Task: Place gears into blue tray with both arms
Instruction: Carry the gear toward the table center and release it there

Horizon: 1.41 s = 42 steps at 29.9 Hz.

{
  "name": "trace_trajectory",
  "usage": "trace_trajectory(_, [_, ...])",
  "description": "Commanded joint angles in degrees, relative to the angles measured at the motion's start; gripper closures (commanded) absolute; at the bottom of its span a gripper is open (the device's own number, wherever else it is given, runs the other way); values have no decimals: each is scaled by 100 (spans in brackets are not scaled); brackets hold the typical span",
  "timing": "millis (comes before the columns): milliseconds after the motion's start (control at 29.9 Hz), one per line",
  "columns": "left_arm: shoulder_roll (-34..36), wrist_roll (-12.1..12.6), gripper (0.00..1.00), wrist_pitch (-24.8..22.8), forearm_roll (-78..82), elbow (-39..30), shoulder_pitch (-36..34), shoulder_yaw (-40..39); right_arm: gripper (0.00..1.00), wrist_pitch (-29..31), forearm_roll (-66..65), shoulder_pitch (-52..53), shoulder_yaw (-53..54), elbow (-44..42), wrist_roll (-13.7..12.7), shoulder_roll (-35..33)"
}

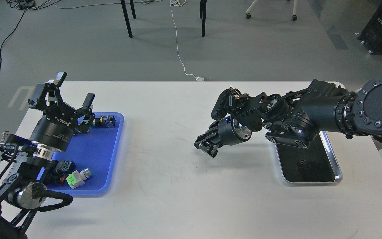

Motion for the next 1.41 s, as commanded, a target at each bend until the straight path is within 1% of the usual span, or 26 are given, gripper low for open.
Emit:
trace_trajectory(0, [16, 0, 2, 0, 1, 1, 9, -6, 87, -57, 7, -75, -31, 126, 0, -1])
trace_trajectory(268, [34, 0, 2, 0, 1, -8, 61, -6, 86, -74, -37, -251, -128, 99, 0, -1])
trace_trajectory(469, [25, -9, 2, 0, -8, -8, 88, -6, 85, -285, -11, -418, -119, -32, 0, -1])
trace_trajectory(736, [25, -35, 2, -8, 1, -8, 97, -15, 78, -312, -11, -550, -119, -103, 0, -1])
trace_trajectory(803, [34, -35, 2, -8, 1, -8, 97, -15, 73, -312, -2, -550, -128, -103, 0, -1])
trace_trajectory(937, [34, -35, 2, -8, 1, -8, 97, -15, 49, -390, 6, -533, -128, -138, 0, -1])
trace_trajectory(1004, [34, -35, 2, -8, 1, -8, 97, -15, 32, -531, 24, -524, -111, -147, 0, -1])
trace_trajectory(1104, [43, -35, 2, -8, 1, -8, 88, -15, 21, -637, 155, -515, -111, -138, 0, -1])
trace_trajectory(1138, [43, -35, 2, -8, 1, -8, 88, -15, 14, -646, 234, -515, -85, -138, 0, -1])
trace_trajectory(1171, [43, -35, 2, -8, 1, -8, 88, -15, 10, -646, 322, -498, -76, -129, 0, -1])
trace_trajectory(1205, [52, -35, 2, -8, 1, -8, 88, -15, 7, -646, 410, -480, -67, -129, 0, -1])
trace_trajectory(1272, [78, -35, 2, -8, 1, -8, 88, -15, 5, -646, 595, -427, 56, -120, 0, -1])
trace_trajectory(1372, [139, -35, 2, -8, 1, -34, 88, -6, 3, -611, 841, -252, 555, -15, 0, -1])
